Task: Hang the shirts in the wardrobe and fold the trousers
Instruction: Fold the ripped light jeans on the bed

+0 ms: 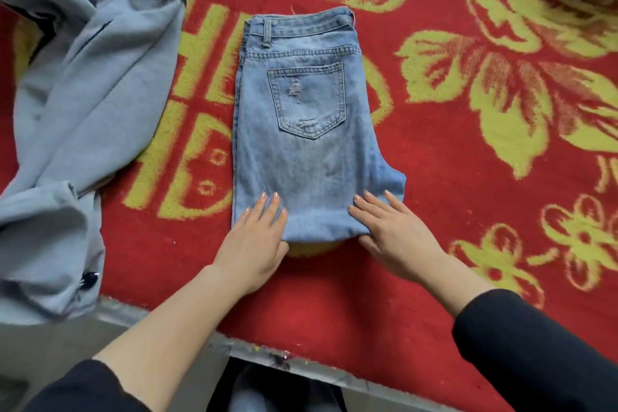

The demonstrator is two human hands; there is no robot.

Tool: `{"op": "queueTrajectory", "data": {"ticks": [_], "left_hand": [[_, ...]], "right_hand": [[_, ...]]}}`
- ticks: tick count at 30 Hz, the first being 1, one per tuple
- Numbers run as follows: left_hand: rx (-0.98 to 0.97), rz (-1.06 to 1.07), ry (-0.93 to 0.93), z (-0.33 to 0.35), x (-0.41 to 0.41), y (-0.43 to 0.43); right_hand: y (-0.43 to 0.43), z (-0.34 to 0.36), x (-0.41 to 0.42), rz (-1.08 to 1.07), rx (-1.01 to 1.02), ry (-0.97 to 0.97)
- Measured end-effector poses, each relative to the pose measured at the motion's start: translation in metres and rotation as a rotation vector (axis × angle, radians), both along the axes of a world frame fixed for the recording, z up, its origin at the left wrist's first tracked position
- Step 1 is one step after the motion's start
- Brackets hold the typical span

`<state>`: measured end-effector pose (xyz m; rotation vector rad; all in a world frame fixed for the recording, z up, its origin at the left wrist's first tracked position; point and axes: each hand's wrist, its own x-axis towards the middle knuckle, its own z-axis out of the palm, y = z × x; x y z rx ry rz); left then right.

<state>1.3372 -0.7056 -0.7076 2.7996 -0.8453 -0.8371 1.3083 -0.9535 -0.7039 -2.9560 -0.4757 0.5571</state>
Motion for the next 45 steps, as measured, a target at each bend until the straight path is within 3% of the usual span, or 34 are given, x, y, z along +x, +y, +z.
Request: {"op": "queueTrajectory", "data": {"ticks": [9,12,16,20,25,29,35,39,43,45], "left_hand": [[-0.033,0.155,0.369,0.040,0.022,0.011],[-0.080,0.188,0.539,0.044,0.002,0.009],[0.024,0.187,0.897,0.053,-0.029,0.004],[0.131,0.305,1.039,0.055,-0.034,0.003],[-0.155,0.372,0.977,0.072,0.008,0.006],[-0.325,0.381,0.781,0.086,0.054,0.012],[-0.304,0.451,0.261,0.056,0.095,0.008],[-0.072,0.299,0.023,0.026,0.095,-0.004],[-0.091,0.207,-0.213,0.009,0.086,-0.017],[-0.123,0.196,-0.146,0.007,0.086,-0.022]], "right_hand": [[0.014,0.067,0.027,-0.206,0.089,0.492],[0.017,0.071,0.010,-0.269,0.112,0.754],[0.015,0.063,-0.021,-0.352,0.137,1.084],[0.005,0.065,-0.027,-0.518,0.249,1.285],[-0.009,0.073,0.016,-0.601,0.457,0.936],[-0.014,0.086,0.061,-0.662,0.595,0.711],[-0.010,0.055,0.099,-0.758,0.601,0.421],[-0.008,0.026,0.097,-0.724,0.402,0.229],[-0.002,0.025,0.091,-0.480,0.370,0.120],[0.005,0.025,0.094,-0.297,0.303,0.202]]}}
